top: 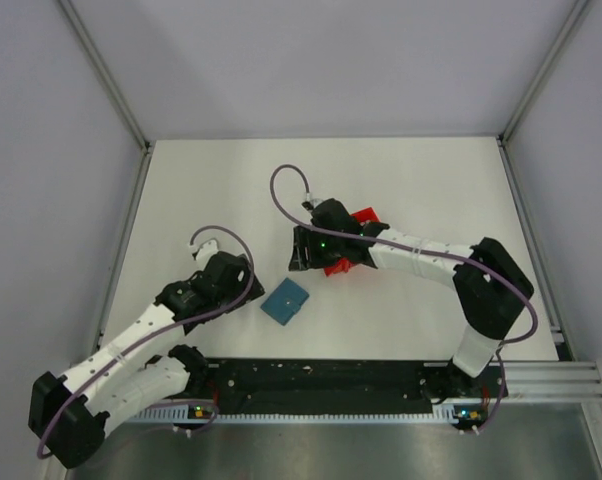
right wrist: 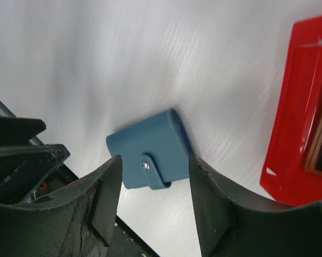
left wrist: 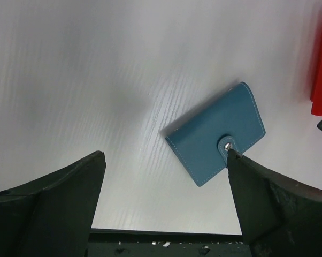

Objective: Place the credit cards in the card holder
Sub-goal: Adjust the card holder at the center of the board, then open the card holder at the center of the board.

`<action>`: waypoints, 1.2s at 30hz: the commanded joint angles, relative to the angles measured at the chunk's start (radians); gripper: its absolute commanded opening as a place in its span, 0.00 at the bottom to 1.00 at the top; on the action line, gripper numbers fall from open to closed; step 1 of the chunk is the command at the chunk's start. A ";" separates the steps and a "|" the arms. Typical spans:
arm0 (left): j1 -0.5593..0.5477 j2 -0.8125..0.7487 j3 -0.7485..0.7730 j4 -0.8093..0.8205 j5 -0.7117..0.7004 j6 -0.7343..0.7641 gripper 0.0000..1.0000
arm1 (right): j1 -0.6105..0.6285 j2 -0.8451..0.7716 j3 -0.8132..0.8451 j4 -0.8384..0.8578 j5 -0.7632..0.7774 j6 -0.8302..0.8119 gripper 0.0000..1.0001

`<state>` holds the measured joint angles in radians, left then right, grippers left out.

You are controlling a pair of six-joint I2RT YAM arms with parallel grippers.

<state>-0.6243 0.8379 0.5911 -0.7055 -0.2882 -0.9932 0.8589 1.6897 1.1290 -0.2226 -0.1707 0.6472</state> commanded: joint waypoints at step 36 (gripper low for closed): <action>-0.005 0.253 0.022 0.182 0.198 0.271 0.86 | -0.075 -0.055 -0.138 0.176 -0.354 -0.136 0.49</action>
<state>-0.6247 1.0527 0.5781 -0.5488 -0.0864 -0.7582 0.7414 1.5986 0.9665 -0.1547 -0.4404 0.4679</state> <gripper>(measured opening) 0.859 0.496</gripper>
